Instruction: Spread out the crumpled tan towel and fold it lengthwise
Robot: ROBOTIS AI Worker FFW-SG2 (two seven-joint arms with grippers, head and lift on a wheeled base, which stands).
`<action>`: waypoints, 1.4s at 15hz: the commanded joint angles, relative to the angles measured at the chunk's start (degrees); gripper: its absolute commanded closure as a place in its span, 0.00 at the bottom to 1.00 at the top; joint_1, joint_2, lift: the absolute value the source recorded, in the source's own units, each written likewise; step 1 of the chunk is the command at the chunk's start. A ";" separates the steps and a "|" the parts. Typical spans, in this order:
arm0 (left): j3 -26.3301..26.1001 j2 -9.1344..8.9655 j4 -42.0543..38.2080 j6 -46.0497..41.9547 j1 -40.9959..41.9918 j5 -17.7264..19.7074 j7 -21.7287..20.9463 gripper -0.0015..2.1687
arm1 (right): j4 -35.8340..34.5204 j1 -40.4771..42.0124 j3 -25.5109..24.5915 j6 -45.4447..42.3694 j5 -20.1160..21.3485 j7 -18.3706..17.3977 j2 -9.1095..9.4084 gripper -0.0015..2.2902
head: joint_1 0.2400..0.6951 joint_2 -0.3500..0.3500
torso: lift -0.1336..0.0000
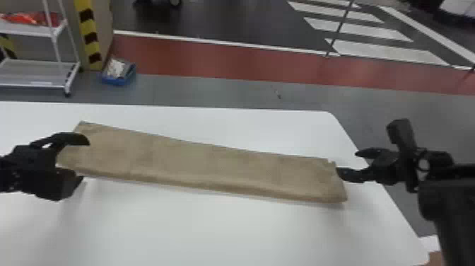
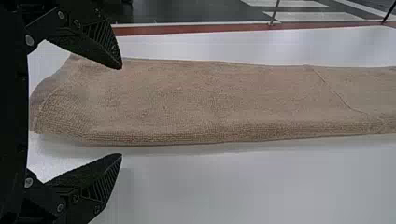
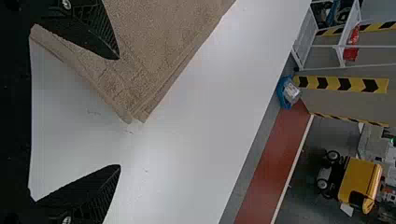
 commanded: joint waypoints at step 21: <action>8.62 2.44 -28.62 18.60 20.24 -2.86 -20.44 0.82 | 0.00 -3.40 2.48 0.26 -3.78 0.18 -0.30 0.03 | 1.00 0.24 | 0.10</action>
